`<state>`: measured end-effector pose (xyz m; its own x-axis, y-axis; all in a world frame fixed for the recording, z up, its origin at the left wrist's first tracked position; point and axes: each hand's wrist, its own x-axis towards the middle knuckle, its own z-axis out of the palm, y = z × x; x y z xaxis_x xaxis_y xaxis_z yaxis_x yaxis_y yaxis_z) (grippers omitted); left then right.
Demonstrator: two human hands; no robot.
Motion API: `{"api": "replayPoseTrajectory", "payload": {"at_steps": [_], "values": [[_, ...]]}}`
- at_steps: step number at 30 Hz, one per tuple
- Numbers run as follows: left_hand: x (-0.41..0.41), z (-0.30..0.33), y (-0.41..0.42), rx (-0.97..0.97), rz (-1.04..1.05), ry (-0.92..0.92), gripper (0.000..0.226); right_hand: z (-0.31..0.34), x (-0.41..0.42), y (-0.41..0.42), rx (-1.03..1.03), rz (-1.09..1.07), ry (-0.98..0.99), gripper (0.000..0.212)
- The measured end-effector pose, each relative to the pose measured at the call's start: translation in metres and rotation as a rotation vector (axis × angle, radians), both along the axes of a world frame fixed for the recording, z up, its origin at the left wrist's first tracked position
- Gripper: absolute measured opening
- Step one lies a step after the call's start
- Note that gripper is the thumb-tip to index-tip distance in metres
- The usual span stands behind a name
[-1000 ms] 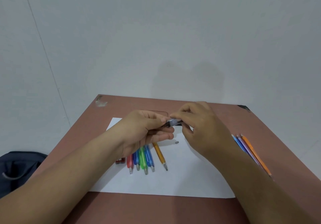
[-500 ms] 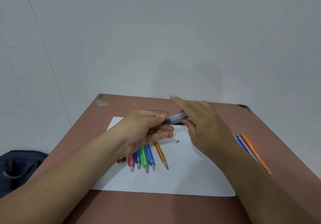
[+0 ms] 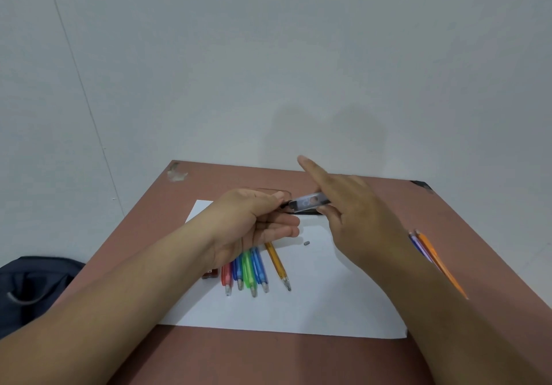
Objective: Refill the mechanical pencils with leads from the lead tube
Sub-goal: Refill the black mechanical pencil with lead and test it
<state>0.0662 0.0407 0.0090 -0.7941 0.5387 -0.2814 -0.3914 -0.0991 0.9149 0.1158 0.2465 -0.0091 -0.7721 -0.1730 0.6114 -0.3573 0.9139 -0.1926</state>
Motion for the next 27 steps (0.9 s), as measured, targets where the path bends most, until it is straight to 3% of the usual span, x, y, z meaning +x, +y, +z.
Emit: {"api": "replayPoseTrajectory", "payload": {"at_steps": [4,8,15,19,22,25,27], "values": [[-0.0006,-0.0006,0.0003,-0.005,-0.003,0.007,0.026,-0.0038,-0.0013,0.0038,0.091,0.035,0.054,0.067],[-0.0006,-0.0007,-0.0003,0.011,0.002,-0.001,0.027,0.0026,0.0002,-0.0001,0.019,0.011,0.002,0.091],[-0.0008,-0.0001,-0.0018,0.024,-0.008,0.001,0.031,-0.0009,0.0013,0.0003,0.071,0.019,-0.01,0.081],[0.0,0.0,-0.0019,0.043,0.0,-0.007,0.032,0.0008,-0.0008,0.0026,0.028,-0.006,-0.044,0.1],[-0.0002,-0.0005,-0.002,0.038,0.002,-0.001,0.033,-0.0027,0.0011,0.0016,0.09,0.02,-0.019,0.09],[0.0001,-0.0002,-0.0021,0.041,-0.002,-0.005,0.033,0.0005,-0.0008,0.0,0.067,-0.021,-0.074,0.098],[0.0004,-0.0004,-0.0017,0.034,-0.005,0.0,0.034,-0.0017,0.0001,-0.0008,0.091,-0.001,-0.053,0.088]]}}
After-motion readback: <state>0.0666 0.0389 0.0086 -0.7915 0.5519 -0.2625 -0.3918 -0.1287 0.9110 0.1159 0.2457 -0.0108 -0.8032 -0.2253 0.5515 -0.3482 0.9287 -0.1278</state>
